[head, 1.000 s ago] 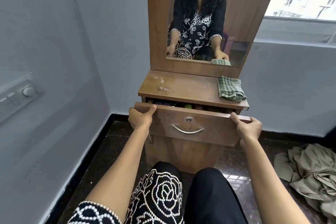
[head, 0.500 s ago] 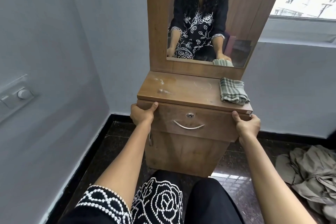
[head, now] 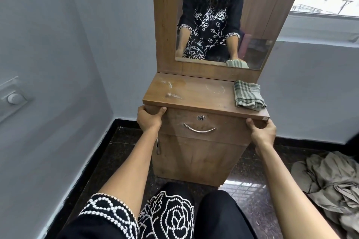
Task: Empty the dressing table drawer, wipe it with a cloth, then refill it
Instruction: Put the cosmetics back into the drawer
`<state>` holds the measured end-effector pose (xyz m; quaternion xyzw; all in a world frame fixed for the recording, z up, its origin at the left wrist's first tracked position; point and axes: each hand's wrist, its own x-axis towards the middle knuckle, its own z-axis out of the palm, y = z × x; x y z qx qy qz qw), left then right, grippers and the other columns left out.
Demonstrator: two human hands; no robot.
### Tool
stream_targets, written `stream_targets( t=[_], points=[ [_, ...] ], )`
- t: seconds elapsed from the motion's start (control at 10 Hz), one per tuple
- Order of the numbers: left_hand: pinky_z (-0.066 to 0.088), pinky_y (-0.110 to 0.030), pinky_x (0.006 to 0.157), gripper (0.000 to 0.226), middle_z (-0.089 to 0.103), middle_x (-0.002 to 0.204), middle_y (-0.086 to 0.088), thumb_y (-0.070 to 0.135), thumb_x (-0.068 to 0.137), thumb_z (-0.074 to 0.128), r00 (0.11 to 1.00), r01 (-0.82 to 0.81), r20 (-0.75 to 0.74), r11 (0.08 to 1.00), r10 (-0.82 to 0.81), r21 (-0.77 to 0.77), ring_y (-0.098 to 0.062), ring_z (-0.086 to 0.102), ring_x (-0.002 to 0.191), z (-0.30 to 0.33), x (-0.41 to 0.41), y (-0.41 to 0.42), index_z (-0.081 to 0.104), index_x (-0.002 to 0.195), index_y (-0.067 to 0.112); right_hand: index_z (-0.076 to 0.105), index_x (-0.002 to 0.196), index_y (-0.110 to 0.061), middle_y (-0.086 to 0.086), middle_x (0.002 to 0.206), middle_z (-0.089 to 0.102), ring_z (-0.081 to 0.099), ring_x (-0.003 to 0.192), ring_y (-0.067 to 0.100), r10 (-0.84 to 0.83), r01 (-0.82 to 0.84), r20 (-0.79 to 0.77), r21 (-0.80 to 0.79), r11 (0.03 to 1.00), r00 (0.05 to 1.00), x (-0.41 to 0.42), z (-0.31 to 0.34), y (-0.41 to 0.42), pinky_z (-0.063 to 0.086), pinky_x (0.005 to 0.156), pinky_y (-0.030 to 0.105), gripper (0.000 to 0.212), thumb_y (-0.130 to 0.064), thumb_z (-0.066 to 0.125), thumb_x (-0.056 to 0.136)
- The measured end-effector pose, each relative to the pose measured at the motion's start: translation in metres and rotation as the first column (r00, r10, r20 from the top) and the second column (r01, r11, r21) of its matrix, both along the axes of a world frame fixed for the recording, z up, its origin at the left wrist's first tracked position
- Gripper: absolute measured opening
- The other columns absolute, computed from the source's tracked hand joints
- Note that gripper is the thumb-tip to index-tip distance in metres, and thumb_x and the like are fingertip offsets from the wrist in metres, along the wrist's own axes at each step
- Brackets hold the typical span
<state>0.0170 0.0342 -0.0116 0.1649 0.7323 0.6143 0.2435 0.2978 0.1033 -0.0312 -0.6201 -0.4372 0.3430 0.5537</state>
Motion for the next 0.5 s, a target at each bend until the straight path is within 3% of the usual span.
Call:
stream_targets(
  t=[0.2,0.3,0.4,0.5],
  points=[
    [0.046,-0.036,0.093,0.065,0.058,0.124,-0.011,0.022,0.071,0.080,0.999,0.052,0.005,0.999,-0.052,0.001,-0.028,0.055,0.115,-0.006,-0.007,0.004,0.048,0.124,0.007,0.059,0.109,-0.005,0.011,0.107,0.063,0.057,0.100,0.017,0.094,-0.092,-0.083,0.028,0.995,0.992,0.004,-0.001,0.001,0.047,0.090,0.028,0.032,-0.007,0.073,0.081],
    [0.043,-0.033,0.095,0.069,0.053,0.131,-0.010,0.021,0.073,0.079,0.987,0.160,0.012,0.987,-0.160,-0.013,-0.026,0.050,0.120,-0.003,-0.012,-0.003,0.042,0.131,0.008,0.057,0.109,-0.009,0.010,0.105,0.062,0.058,0.098,0.017,0.162,-0.163,-0.120,-0.002,0.987,0.980,0.009,0.005,-0.002,0.051,0.075,0.012,0.033,-0.003,0.072,0.080],
    [0.037,-0.036,0.104,0.083,0.040,0.144,-0.010,0.020,0.074,0.078,0.955,0.297,0.008,0.951,-0.298,-0.087,-0.027,0.039,0.132,0.002,-0.020,-0.009,0.030,0.139,0.007,0.051,0.113,-0.006,0.009,0.103,0.059,0.054,0.097,0.019,0.190,-0.196,-0.067,-0.109,0.974,0.980,0.010,0.022,-0.007,0.049,0.059,0.006,0.041,0.003,0.071,0.078],
    [0.040,-0.038,0.102,0.083,0.043,0.141,-0.013,0.014,0.070,0.081,0.944,0.325,0.013,0.921,-0.330,-0.214,-0.030,0.043,0.128,0.022,-0.028,-0.005,0.032,0.136,0.004,0.037,0.132,-0.001,0.009,0.113,0.052,0.049,0.106,0.022,0.129,-0.127,-0.005,-0.228,0.965,0.992,0.002,0.062,-0.018,0.048,0.079,0.021,0.062,0.009,0.068,0.079]
  ],
)
